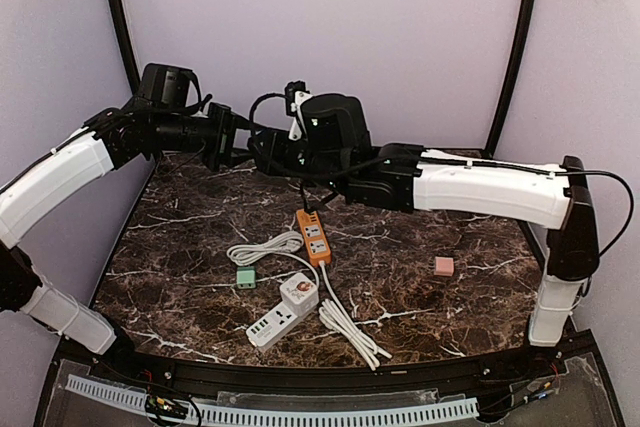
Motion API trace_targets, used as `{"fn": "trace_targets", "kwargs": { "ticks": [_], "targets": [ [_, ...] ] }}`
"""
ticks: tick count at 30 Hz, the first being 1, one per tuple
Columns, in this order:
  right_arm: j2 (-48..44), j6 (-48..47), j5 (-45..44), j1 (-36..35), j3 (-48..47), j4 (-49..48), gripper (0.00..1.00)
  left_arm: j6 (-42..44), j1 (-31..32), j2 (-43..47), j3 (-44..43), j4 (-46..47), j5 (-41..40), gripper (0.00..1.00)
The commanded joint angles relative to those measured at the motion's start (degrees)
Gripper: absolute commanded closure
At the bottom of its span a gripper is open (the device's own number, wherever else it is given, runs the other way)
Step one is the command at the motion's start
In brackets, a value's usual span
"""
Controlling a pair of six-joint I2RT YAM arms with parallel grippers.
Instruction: Insert the plug
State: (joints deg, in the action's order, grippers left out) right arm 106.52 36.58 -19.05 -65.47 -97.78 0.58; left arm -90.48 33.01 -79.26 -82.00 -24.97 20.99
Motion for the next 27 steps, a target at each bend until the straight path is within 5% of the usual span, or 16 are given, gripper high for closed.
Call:
{"fn": "trace_targets", "kwargs": {
  "ticks": [1, 11, 27],
  "targets": [
    [1.77, 0.09, 1.48, 0.56, -2.84, 0.97, 0.58, -0.22, 0.25, 1.59, 0.79, 1.14, 1.05, 0.99],
    [2.46, -0.57, 1.13, 0.71, -3.82, 1.13, 0.72, -0.01, 0.21, 1.56, 0.63, 0.79, 0.99, 0.99],
    [2.99, -0.97, 1.13, 0.89, -5.22, 1.71, 0.68, 0.53, 0.23, 1.55, 1.07, 0.41, 0.55, 0.99]
  ]
}}
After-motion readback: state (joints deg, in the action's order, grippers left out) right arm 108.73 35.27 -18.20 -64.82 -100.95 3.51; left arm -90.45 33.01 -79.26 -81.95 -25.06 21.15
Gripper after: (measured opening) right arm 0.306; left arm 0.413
